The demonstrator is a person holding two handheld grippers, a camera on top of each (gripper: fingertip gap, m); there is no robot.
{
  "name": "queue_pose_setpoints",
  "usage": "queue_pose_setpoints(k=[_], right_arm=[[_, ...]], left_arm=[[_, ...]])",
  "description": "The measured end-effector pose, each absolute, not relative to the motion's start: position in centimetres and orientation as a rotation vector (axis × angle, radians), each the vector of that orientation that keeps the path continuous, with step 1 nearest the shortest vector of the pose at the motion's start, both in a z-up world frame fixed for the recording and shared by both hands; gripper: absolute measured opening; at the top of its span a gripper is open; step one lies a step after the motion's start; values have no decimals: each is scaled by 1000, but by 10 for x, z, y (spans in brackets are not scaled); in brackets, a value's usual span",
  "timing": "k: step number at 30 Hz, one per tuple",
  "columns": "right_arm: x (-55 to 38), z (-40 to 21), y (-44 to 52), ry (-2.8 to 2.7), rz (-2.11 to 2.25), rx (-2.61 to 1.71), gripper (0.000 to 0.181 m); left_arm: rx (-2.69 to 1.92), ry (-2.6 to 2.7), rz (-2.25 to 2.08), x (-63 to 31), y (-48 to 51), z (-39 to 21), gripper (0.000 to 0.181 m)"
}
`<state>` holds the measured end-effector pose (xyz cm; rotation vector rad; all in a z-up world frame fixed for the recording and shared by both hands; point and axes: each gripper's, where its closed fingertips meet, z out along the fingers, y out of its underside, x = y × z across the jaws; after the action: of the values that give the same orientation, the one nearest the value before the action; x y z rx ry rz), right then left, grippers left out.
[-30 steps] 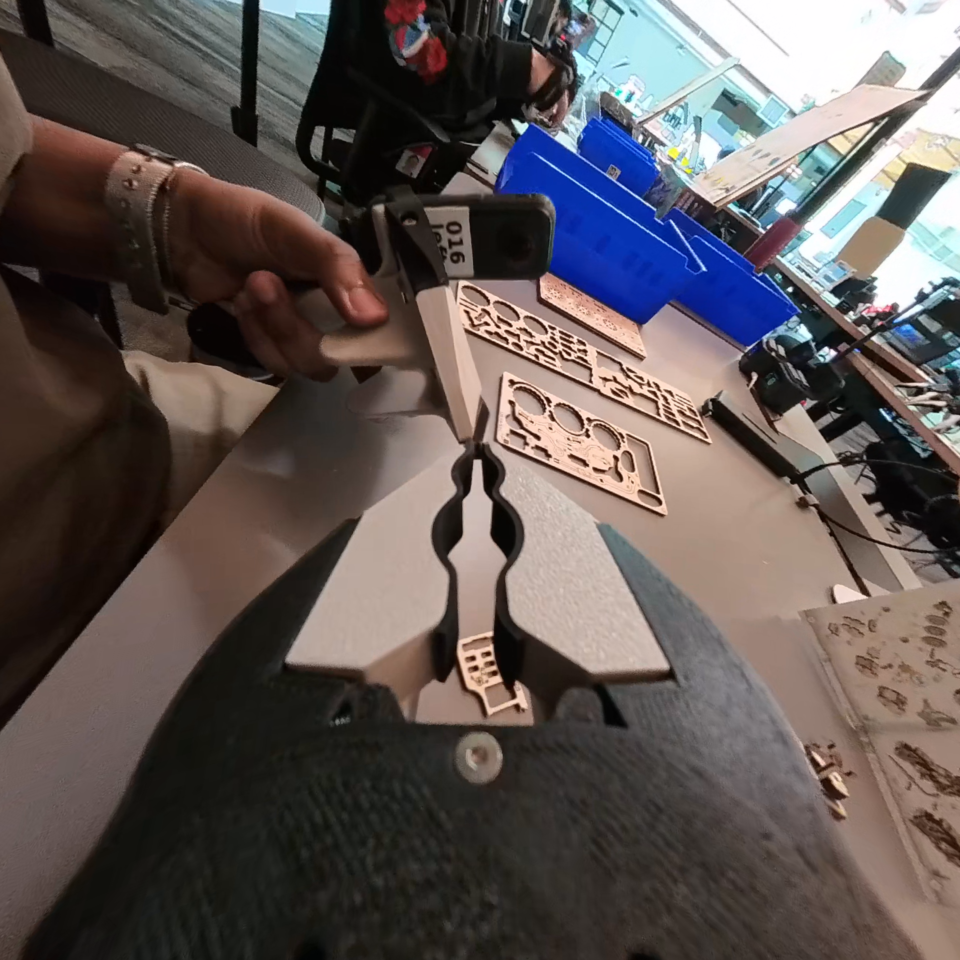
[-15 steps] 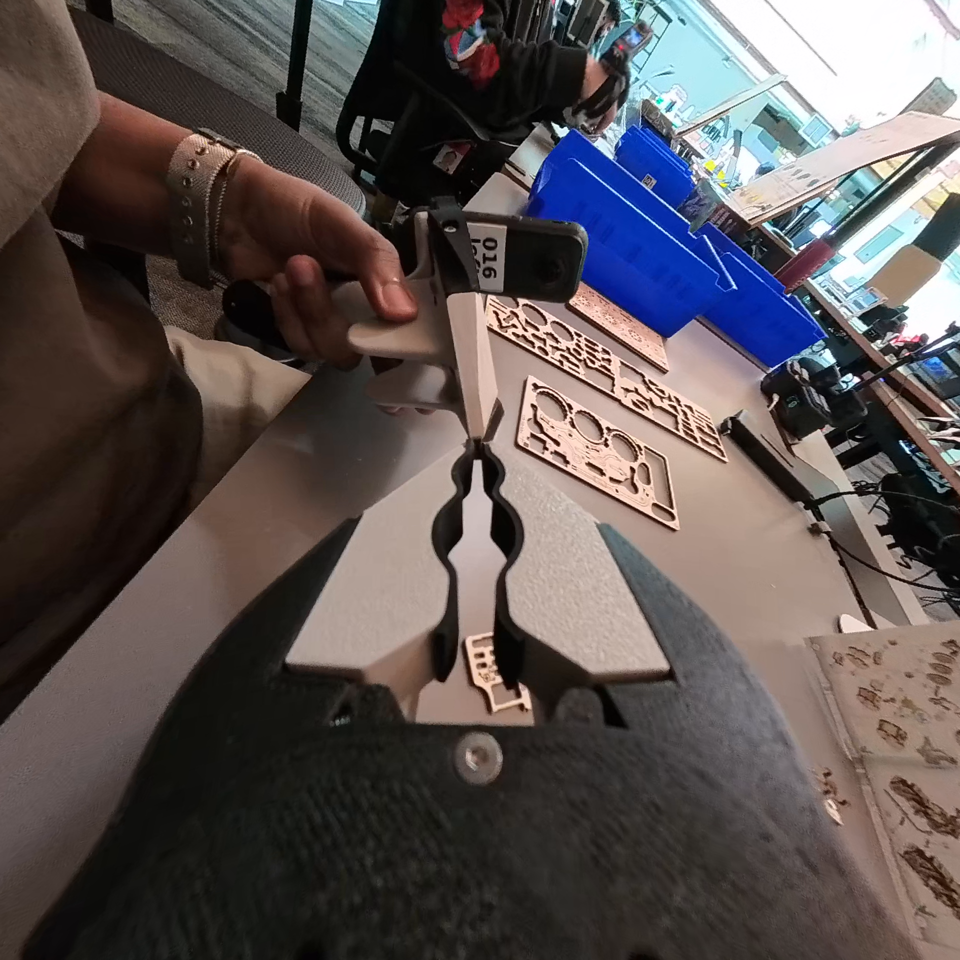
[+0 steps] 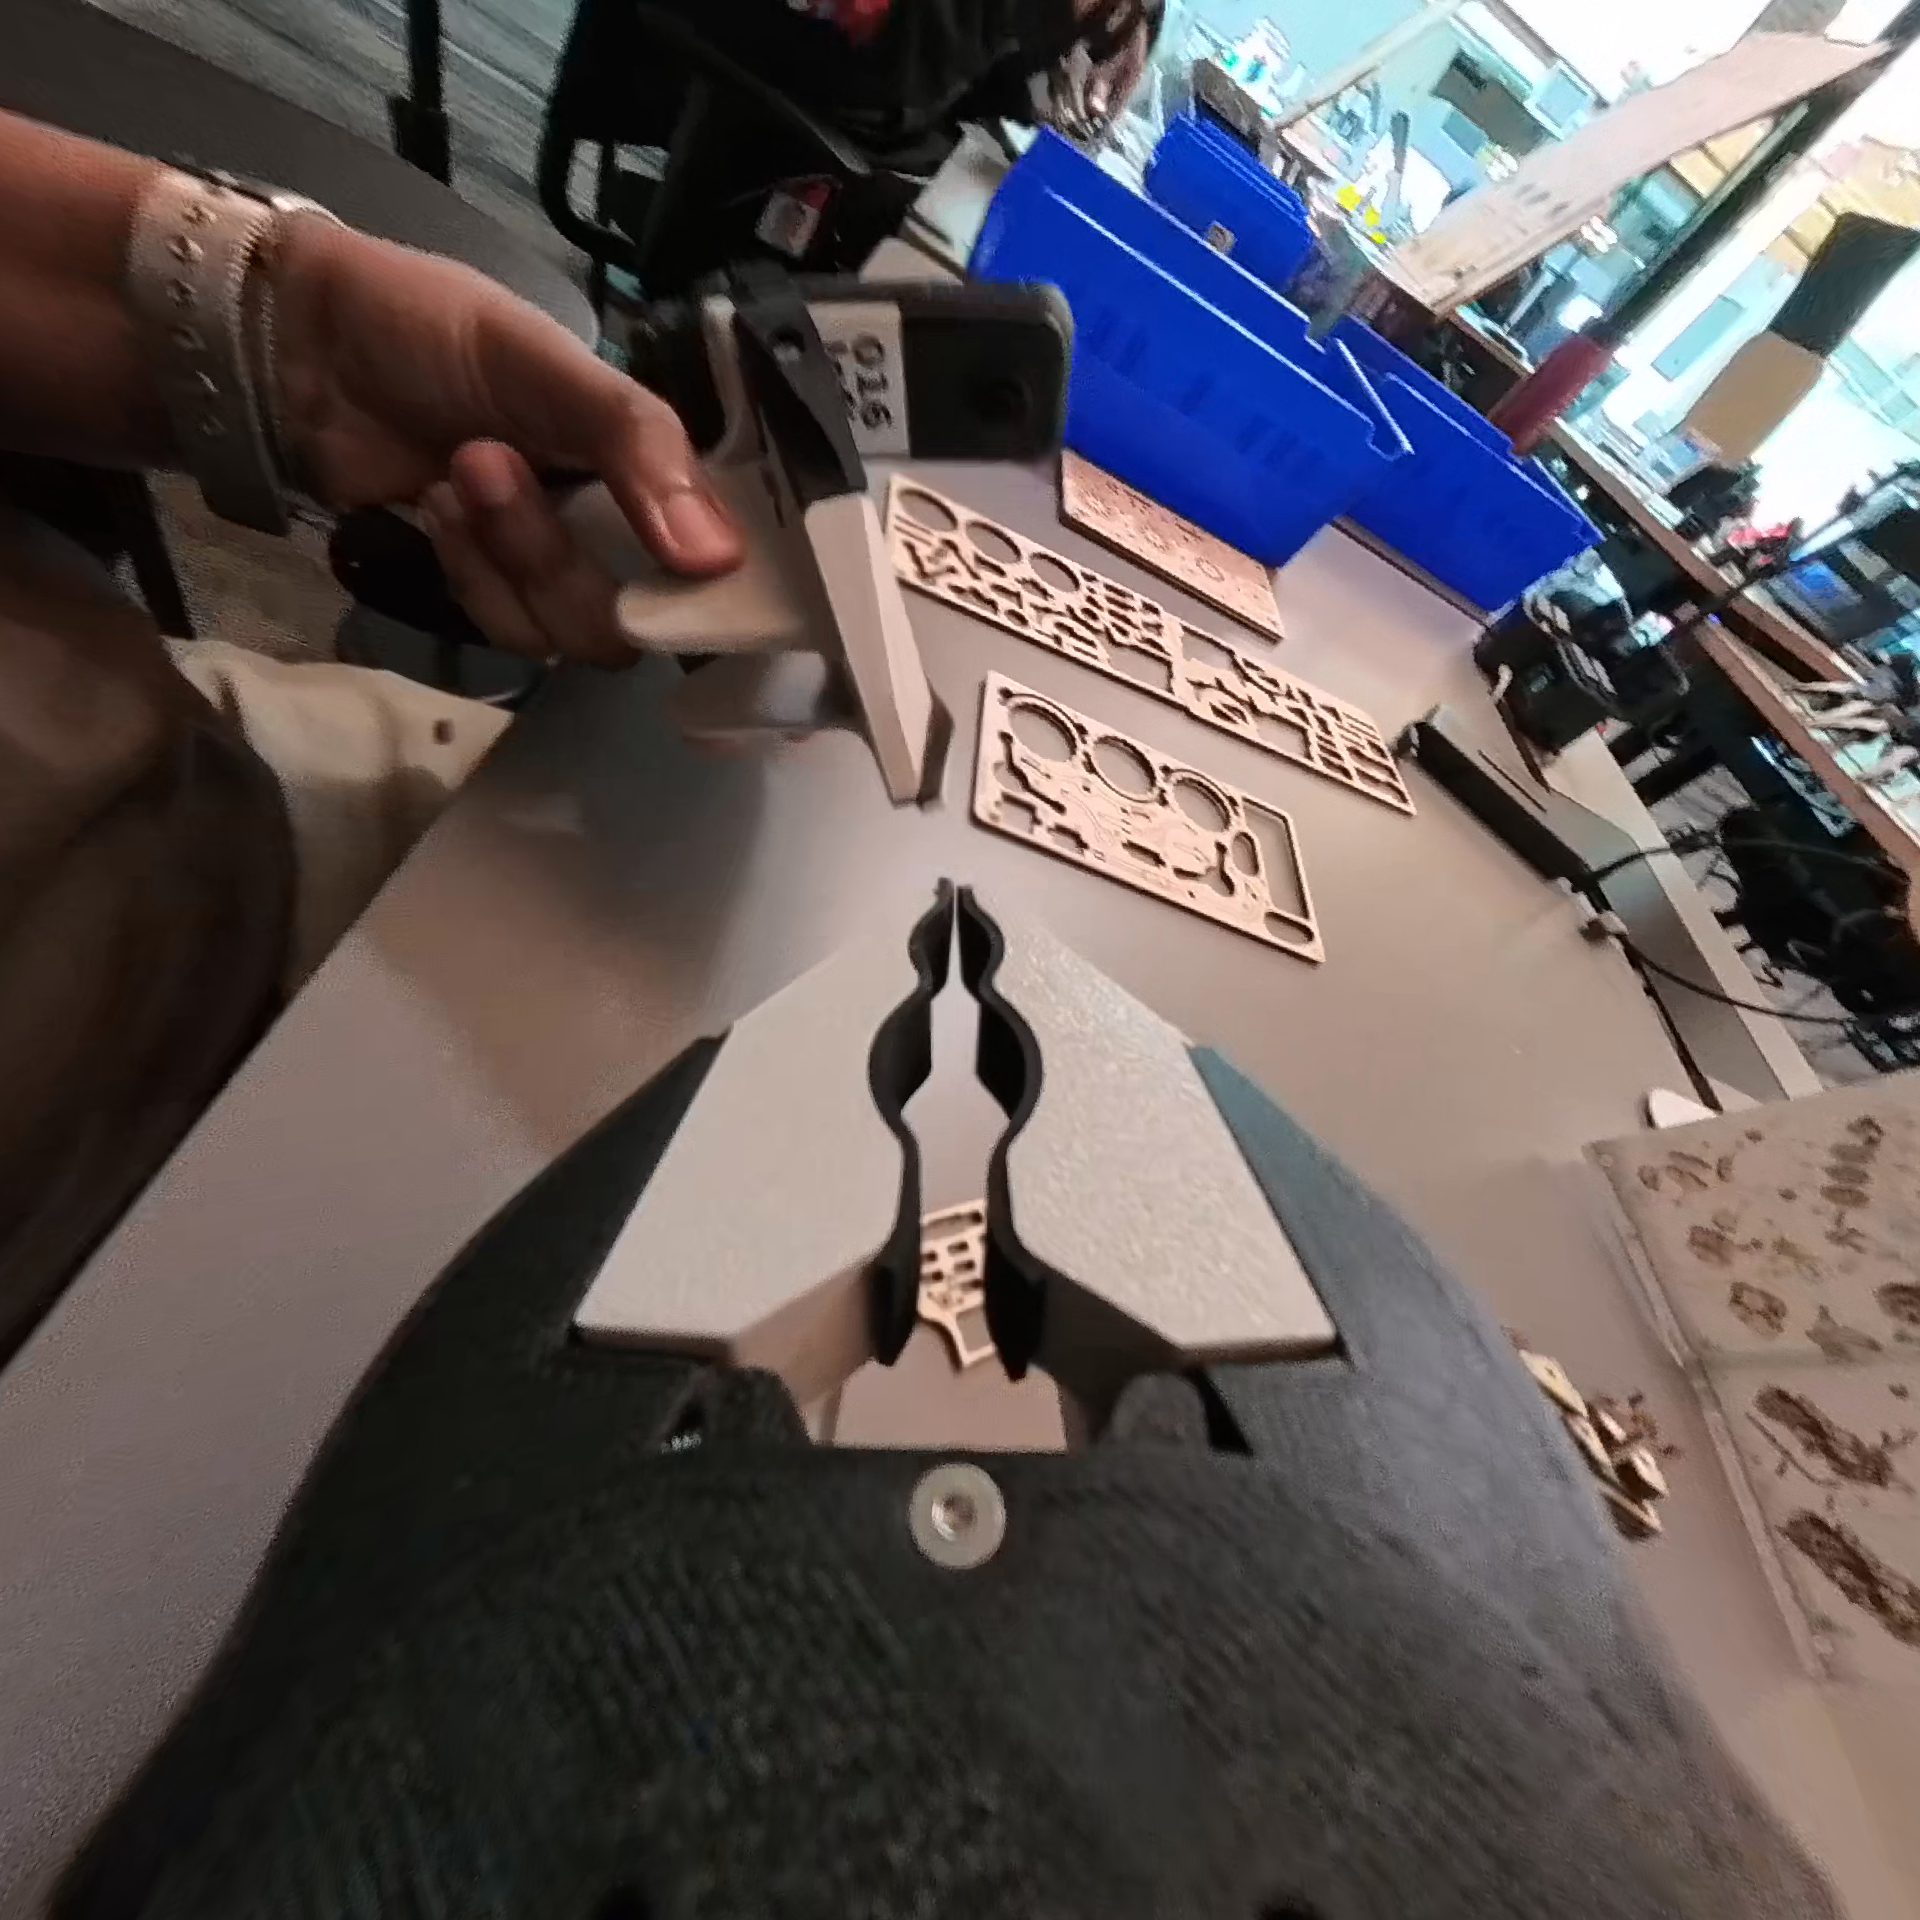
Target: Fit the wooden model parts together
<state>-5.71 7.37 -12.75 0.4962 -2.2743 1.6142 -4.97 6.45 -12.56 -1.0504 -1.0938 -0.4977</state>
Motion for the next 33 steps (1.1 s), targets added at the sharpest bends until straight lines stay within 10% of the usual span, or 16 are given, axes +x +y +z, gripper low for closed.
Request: queue_pose_setpoints(k=[33], right_arm=[[75, -119, 31, -2890, 1965, 101, 10]], left_arm=[[-1496, -1333, -64, 24, -12, -143, 0]])
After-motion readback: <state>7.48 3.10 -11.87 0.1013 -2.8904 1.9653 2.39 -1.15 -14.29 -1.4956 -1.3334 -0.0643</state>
